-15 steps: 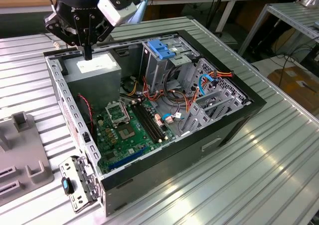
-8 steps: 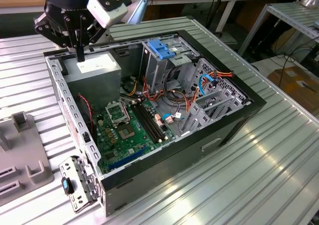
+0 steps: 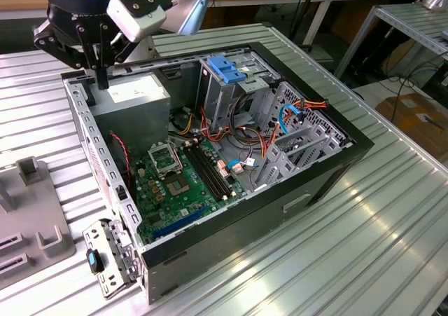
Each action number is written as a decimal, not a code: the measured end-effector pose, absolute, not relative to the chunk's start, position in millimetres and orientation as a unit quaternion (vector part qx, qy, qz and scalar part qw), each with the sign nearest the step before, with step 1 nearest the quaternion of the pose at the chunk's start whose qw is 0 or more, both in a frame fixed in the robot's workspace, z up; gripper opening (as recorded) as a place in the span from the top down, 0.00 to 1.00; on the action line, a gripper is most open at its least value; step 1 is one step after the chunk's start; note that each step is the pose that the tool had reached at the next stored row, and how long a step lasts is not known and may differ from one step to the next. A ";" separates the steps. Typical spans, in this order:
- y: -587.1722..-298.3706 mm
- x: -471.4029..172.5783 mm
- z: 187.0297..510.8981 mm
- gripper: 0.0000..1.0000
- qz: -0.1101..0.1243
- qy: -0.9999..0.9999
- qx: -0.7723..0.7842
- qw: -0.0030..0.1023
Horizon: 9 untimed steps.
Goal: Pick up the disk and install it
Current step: 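Reach for the disk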
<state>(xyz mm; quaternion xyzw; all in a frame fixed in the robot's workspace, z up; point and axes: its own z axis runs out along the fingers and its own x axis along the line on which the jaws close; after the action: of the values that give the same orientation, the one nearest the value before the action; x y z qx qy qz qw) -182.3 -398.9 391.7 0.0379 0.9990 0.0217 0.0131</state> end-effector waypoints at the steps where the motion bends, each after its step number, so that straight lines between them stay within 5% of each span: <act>1: -398.9 -184.8 391.5 0.89 0.022 0.999 0.038 0.013; 9: -398.9 -194.4 390.9 0.89 0.022 0.999 0.038 0.013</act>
<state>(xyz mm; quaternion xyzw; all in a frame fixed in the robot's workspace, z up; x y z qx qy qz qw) -194.4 -398.9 390.9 0.0379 0.9990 0.0217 0.0131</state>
